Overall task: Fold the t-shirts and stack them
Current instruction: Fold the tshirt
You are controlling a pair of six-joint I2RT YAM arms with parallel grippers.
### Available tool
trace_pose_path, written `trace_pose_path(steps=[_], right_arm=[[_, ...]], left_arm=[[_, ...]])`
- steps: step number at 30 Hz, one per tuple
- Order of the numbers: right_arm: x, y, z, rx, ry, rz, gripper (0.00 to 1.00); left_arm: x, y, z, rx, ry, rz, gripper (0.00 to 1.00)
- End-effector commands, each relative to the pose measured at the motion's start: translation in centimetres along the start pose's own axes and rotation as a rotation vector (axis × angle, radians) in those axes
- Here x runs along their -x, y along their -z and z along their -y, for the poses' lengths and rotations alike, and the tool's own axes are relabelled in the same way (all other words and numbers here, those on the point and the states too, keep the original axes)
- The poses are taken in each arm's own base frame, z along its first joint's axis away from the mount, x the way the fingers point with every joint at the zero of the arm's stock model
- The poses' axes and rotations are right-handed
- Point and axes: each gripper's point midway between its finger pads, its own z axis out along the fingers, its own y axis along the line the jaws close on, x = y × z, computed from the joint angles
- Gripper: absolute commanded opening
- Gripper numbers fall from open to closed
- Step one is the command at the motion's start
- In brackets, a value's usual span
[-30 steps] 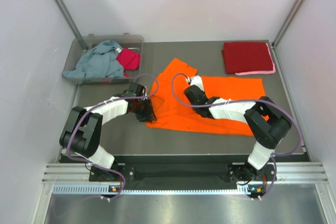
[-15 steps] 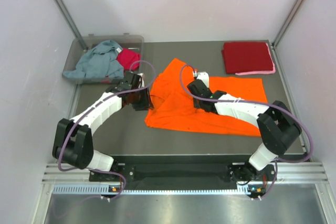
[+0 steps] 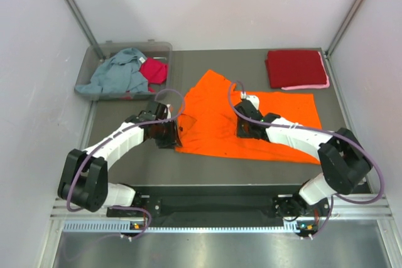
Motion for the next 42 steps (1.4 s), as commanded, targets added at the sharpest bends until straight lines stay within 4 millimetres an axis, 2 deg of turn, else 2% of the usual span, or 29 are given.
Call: trace_pose_path(steps=[1,7,13,17,19,23,25,31,35,42], right_arm=[[0.1,0.6,0.5,0.022,-0.049,0.017,0.18],[-0.7,0.2,2.7,-0.011,-0.061,0.012,0.17],[-2.0,-0.4,5.1,-0.052,-0.068,-0.005,0.17],[-3.0,-0.8,6.3,-0.073,-0.071,-0.023,0.17],[-3.3,-1.0,6.6,-0.08,-0.071,-0.03,0.17],[-3.4,-1.0,6.7,-0.079,-0.076,-0.029,0.17],[-3.5,-1.0,6.6,-0.074,-0.076,-0.031,0.17],[-2.1,0.5,6.0,-0.048,-0.098,-0.007,0.17],[-0.1,2.2,5.3,-0.019,-0.113,0.038,0.19],[2.3,3.9,5.0,0.006,-0.123,0.087,0.2]], left_arm=[[0.5,-0.9,-0.4,0.011,0.006,0.022,0.41],[0.5,-2.7,-2.6,0.11,0.016,0.012,0.32],[0.5,-3.1,-4.7,0.219,0.018,0.013,0.2],[0.4,-2.9,-5.6,0.272,0.014,0.007,0.2],[0.4,-2.7,-5.9,0.289,0.02,0.009,0.26],[0.8,-2.1,-5.4,0.285,0.022,0.016,0.36],[1.2,-1.3,-5.0,0.277,0.019,0.034,0.37],[4.4,1.5,-2.0,0.2,-0.02,0.127,0.43],[4.1,0.8,-0.8,0.12,-0.027,0.106,0.47],[2.0,-1.1,-1.1,0.082,0.013,0.037,0.47]])
